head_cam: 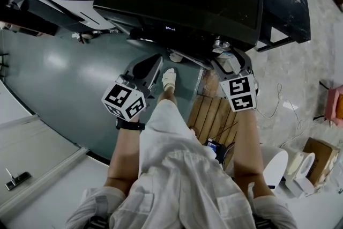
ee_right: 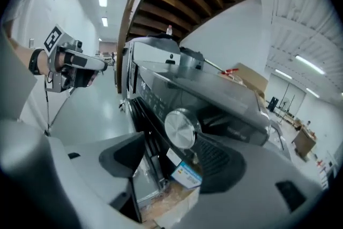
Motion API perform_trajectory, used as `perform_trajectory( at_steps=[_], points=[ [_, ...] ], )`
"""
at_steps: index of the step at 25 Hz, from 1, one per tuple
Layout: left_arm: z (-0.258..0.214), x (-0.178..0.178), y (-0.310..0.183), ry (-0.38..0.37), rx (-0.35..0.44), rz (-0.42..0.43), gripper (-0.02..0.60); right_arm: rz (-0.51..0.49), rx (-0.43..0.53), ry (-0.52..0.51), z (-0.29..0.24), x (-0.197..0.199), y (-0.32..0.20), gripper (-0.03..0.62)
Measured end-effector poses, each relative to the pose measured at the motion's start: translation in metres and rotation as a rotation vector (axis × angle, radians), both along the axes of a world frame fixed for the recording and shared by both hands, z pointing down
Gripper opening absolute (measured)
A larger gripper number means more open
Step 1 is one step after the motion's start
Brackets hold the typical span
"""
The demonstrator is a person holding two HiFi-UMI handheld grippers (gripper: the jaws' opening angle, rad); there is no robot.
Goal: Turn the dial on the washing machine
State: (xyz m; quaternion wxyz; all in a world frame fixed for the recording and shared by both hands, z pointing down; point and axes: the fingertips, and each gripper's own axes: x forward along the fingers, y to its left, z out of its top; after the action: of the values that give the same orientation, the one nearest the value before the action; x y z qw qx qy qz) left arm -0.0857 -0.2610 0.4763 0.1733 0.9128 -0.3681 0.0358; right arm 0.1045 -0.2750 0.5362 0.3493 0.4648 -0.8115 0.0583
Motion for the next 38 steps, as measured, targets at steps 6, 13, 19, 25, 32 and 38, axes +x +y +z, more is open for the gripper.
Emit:
perform_trajectory(
  at_steps=[6,13,19,25,32,38],
  points=[
    [0.001,-0.005,-0.001,0.002,-0.002,-0.011,0.017,0.043,-0.023,-0.061,0.003,0.008,0.014,0.288],
    [-0.003,-0.003,0.001,0.005,0.006,-0.007,0.017,0.008,0.070,-0.062,-0.022,-0.006,-0.005,0.279],
    [-0.003,-0.008,0.002,0.004,0.004,-0.013,0.017,0.002,0.081,-0.051,-0.019,-0.008,-0.006,0.285],
    [-0.007,-0.010,0.005,0.005,0.010,-0.020,0.017,0.042,0.091,-0.125,-0.029,-0.001,0.009,0.278],
    [-0.027,-0.007,0.030,0.002,0.046,-0.026,0.017,0.133,0.094,-0.224,-0.038,0.027,0.060,0.270],
    [-0.059,-0.001,0.075,0.008,0.090,-0.041,0.017,0.208,0.162,-0.308,-0.077,0.059,0.124,0.232]
  ],
)
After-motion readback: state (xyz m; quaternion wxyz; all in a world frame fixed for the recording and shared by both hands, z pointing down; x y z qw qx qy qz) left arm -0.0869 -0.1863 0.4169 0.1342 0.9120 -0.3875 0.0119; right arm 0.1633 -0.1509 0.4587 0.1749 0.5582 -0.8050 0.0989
